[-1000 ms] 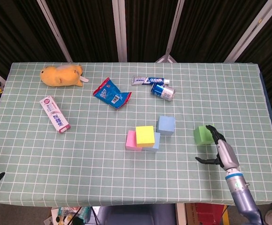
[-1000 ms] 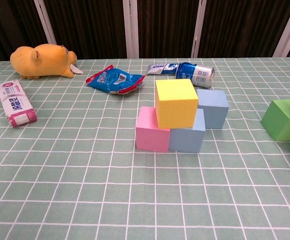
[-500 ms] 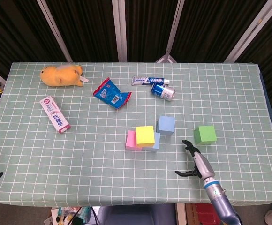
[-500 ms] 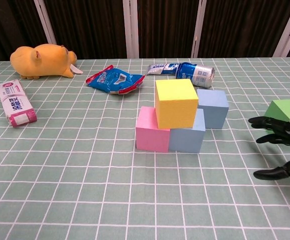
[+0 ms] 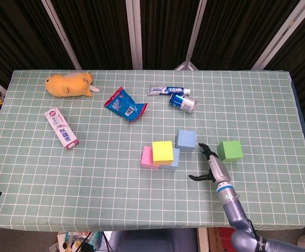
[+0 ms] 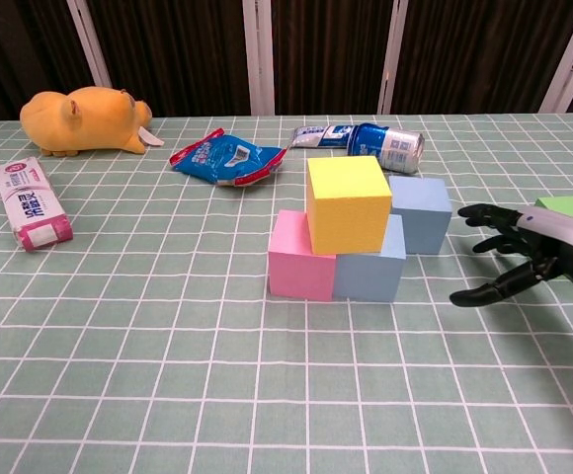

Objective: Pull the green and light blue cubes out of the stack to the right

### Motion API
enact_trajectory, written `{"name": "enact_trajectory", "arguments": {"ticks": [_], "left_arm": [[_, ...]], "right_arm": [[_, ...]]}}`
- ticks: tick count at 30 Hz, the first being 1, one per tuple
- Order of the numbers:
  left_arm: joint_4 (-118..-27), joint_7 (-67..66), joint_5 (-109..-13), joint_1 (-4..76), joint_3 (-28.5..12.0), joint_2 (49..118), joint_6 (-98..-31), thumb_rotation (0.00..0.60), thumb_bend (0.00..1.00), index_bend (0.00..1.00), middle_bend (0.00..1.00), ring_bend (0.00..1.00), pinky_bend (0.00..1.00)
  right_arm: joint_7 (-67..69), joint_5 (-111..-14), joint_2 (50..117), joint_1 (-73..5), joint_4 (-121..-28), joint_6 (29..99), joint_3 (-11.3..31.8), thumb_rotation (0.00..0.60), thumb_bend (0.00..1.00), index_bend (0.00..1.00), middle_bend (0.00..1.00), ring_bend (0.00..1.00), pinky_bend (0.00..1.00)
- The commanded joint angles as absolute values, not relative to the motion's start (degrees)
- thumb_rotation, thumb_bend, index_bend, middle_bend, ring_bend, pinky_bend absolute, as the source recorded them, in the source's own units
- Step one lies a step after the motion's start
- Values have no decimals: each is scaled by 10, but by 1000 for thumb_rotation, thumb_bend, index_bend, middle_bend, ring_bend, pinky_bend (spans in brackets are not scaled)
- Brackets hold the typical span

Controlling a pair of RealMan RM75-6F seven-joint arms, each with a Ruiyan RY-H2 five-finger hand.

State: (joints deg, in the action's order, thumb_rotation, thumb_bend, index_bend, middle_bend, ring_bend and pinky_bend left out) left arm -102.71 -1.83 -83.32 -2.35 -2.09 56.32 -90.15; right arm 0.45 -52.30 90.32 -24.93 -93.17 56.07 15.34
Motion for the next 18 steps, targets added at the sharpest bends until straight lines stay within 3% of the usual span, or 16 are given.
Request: {"name": "enact_trajectory", "arguments": {"ticks": [1, 18], "left_arm": [[-1027, -19, -834, -23, -20, 563, -901, 600, 133, 235, 0, 0, 0], [-1022, -6, -825, -21, -26, 561, -897, 600, 133, 235, 0, 0, 0]], "right_arm": [[-19, -495, 919, -271, -922, 556, 168, 600, 52, 0, 23, 152, 0], [-81, -422, 981, -329, -923, 562, 174, 600, 51, 0, 38, 155, 0]]}}
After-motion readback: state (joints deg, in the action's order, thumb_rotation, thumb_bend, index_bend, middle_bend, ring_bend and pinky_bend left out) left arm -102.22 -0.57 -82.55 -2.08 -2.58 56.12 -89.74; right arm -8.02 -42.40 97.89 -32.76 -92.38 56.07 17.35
